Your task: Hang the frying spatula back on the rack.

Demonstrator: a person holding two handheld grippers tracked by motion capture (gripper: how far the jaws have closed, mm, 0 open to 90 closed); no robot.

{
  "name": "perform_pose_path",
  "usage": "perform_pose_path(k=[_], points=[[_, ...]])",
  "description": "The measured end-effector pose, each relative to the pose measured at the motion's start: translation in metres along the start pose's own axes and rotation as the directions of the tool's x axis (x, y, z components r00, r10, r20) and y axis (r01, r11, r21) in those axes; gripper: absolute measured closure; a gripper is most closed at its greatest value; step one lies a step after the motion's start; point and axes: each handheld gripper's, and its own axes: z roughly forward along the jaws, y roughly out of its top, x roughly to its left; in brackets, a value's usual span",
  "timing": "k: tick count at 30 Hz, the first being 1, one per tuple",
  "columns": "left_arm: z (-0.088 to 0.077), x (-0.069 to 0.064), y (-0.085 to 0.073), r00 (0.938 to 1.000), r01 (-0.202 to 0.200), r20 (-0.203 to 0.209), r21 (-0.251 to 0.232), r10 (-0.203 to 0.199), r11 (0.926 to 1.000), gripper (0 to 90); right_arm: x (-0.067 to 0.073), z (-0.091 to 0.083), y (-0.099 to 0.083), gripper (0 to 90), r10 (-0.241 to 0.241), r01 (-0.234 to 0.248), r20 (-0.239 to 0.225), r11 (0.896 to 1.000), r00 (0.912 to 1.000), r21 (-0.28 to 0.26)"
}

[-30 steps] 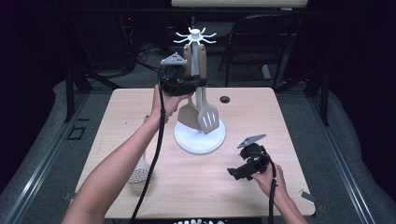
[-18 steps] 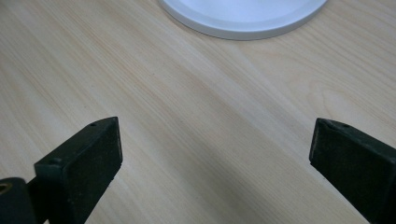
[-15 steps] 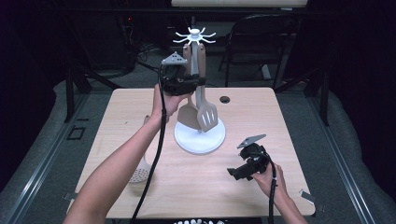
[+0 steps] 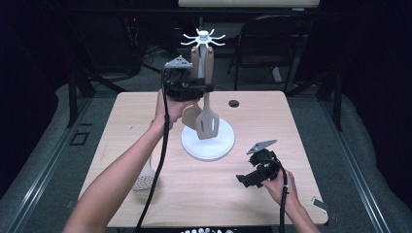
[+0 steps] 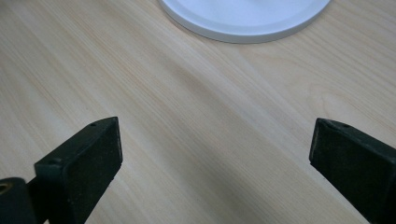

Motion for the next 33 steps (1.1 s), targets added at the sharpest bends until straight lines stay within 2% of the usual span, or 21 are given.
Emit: perform_pose_path(k=[6, 10, 17, 18, 19, 22, 27, 33], points=[[-0.006, -0.006, -0.003, 0.9999, -0.009, 0.005, 0.005, 0.009, 0.9999, 48.1, 0.001, 0.0, 0.0, 2.3, 0.001, -0.001, -0.002, 1.0, 1.0, -0.003], [-0.01, -0.009, -0.008, 0.9998, -0.015, 0.015, 0.001, 0.015, 0.9999, 43.9, 0.001, 0.0, 0.0, 2.3, 0.003, -0.003, -0.005, 1.0, 1.0, -0.002], [-0.016, -0.006, -0.015, 0.9989, -0.015, 0.045, 0.018, 0.014, 0.9997, 35.2, 0.001, 0.0, 0.0, 2.3, 0.0, 0.0, -0.005, 1.0, 1.0, -0.001], [-0.016, -0.006, -0.015, 0.9989, -0.015, 0.045, 0.018, 0.014, 0.9997, 33.2, 0.001, 0.0, 0.0, 2.3, 0.0, 0.0, -0.005, 1.0, 1.0, -0.001], [-0.018, -0.005, -0.017, 0.9978, -0.022, 0.064, 0.026, 0.02, 0.9994, 29.3, 0.001, 0.0, 0.001, 2.3, 0.001, -0.001, -0.007, 1.0, 1.0, 0.003], [-0.023, -0.004, -0.018, 0.997, -0.038, 0.068, 0.031, 0.036, 0.9988, 22.6, 0.001, 0.001, 0.001, 2.3, -0.003, 0.003, -0.015, 1.0, 0.9999, -0.002], [-0.031, 0.0, -0.016, 0.9978, -0.045, 0.05, 0.024, 0.044, 0.9987, 15.9, 0.001, 0.001, 0.001, 2.3, -0.007, 0.007, -0.006, 1.0, 1.0, 0.003], [-0.042, 0.009, -0.009, 0.9992, -0.037, 0.018, 0.021, 0.036, 0.9991, 15.2, 0.001, 0.002, 0.001, 2.3, -0.002, 0.002, -0.006, 1.0, 1.0, 0.005]])
